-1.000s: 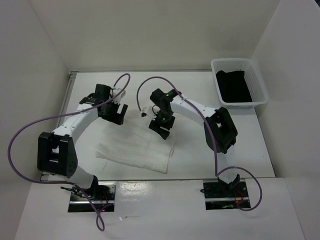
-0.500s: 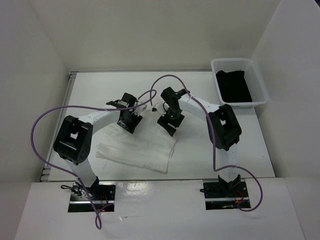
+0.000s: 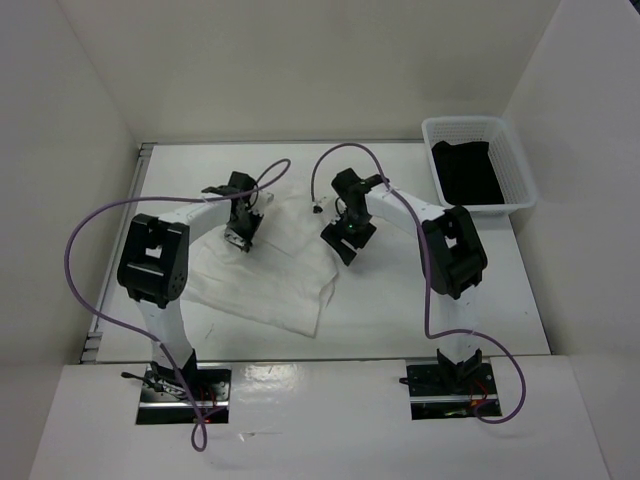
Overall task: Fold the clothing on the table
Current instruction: Flatten the skirt out
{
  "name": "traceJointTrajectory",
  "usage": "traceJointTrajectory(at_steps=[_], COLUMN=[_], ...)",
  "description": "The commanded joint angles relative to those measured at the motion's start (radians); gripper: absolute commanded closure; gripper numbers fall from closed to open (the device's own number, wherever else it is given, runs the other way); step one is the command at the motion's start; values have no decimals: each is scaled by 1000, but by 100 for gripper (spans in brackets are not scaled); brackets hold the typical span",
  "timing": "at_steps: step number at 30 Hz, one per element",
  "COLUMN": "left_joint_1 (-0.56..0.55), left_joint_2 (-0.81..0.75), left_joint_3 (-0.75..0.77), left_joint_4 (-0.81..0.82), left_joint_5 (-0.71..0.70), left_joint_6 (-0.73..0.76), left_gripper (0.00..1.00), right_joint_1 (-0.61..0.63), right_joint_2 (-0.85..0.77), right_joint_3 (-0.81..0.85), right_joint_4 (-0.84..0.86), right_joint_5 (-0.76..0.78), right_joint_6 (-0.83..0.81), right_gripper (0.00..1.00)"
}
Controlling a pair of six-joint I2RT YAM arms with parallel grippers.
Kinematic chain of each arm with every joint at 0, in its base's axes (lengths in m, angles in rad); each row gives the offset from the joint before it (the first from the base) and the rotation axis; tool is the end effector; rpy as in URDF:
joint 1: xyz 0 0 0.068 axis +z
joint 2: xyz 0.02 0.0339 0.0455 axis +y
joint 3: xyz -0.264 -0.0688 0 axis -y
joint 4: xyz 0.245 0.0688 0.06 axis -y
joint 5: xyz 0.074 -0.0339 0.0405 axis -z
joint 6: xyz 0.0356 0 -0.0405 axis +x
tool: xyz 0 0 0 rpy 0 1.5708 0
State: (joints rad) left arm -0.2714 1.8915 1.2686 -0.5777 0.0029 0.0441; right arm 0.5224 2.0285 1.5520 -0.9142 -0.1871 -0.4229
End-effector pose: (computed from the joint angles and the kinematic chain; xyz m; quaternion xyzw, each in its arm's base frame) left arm 0.3630 -0.1011 0.1677 0.1547 0.9707 -0.0223 0.1827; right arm 0.3446 0.2060 0.1841 -0.4589 0.8791 0.0974 0.0848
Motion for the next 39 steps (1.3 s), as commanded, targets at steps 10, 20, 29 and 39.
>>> traceJointTrajectory(at_steps=[10, 20, 29, 39], left_joint_1=[253, 267, -40, -391], left_joint_2=[26, -152, -439, -525], left_joint_3=[184, 241, -86, -307], left_joint_4=[-71, -74, -143, -140], left_joint_5=[183, 122, -95, -346], left_joint_6=[-70, -30, 253, 284], left_gripper=[90, 30, 0, 1], right_joint_1=[-18, -18, -18, -47], right_joint_2=[-34, 6, -24, -5], right_joint_3=[25, 85, 63, 86], right_joint_4=[46, 37, 58, 49], right_joint_5=[34, 34, 43, 34], right_joint_6=[42, 52, 52, 52], right_gripper=[24, 24, 23, 22])
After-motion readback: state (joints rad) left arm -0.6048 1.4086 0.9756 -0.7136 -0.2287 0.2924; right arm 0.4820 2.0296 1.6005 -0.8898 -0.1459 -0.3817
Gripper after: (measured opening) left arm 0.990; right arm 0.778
